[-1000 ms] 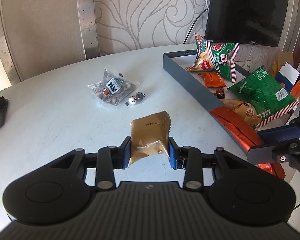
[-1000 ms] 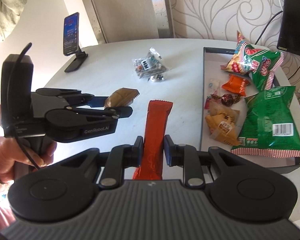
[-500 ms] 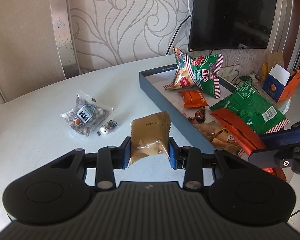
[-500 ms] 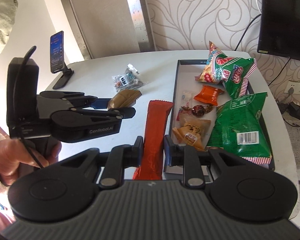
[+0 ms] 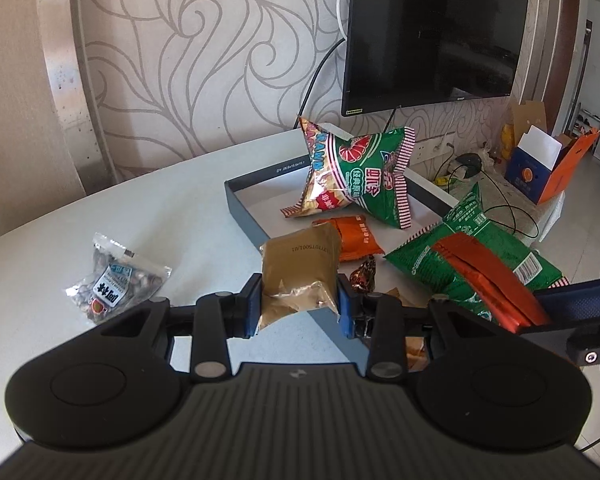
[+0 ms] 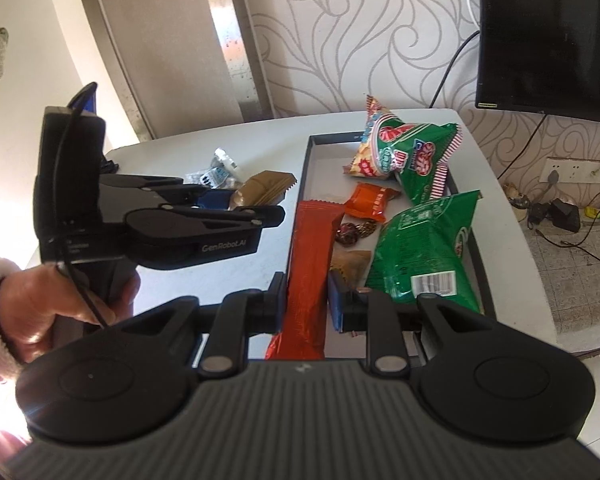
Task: Organize snacks
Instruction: 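Carry the tan packet and the orange-red bar over the dark box, then lower the tan packet into the box and open left gripper while right gripper holds the bar above it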
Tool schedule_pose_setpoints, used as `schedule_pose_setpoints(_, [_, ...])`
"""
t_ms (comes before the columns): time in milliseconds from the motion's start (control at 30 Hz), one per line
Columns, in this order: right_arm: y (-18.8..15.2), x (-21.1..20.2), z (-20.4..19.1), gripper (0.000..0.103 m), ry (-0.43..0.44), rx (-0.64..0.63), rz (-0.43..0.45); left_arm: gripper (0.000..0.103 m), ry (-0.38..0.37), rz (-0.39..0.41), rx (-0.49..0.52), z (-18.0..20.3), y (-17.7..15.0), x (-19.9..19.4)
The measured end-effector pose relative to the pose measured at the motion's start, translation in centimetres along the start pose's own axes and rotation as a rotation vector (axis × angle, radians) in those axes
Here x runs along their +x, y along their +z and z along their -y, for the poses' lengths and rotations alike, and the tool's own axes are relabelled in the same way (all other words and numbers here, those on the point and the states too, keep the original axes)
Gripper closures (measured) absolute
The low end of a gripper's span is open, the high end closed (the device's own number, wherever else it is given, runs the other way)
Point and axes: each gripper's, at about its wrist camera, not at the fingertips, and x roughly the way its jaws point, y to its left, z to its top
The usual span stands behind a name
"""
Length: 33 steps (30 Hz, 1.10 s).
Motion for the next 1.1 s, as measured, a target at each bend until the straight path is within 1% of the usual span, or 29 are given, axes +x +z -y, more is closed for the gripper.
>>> schedule_pose_setpoints(200, [0.2, -0.1, 0.8, 0.078, -0.026, 0.011, 0.000, 0.061, -0.025, 0.009, 0.013, 0.9, 1.1, 1.7])
schedule_pose_setpoints(500, [0.2, -0.6, 1.8, 0.078, -0.066, 0.036, -0.002, 0.061, -0.054, -0.006, 0.013, 1.9, 1.9, 4.7])
schedule_pose_setpoints(933, [0.5, -0.6, 1.9, 0.079, -0.086, 0.043, -0.012, 0.061, -0.052, -0.018, 0.004, 2.2, 3.4, 8.9])
schedule_pose_setpoints(1100, [0.5, -0.8, 2.0, 0.079, -0.092, 0.048, -0.013, 0.061, -0.055, -0.020, 0.000, 2.4, 3.6, 9.8])
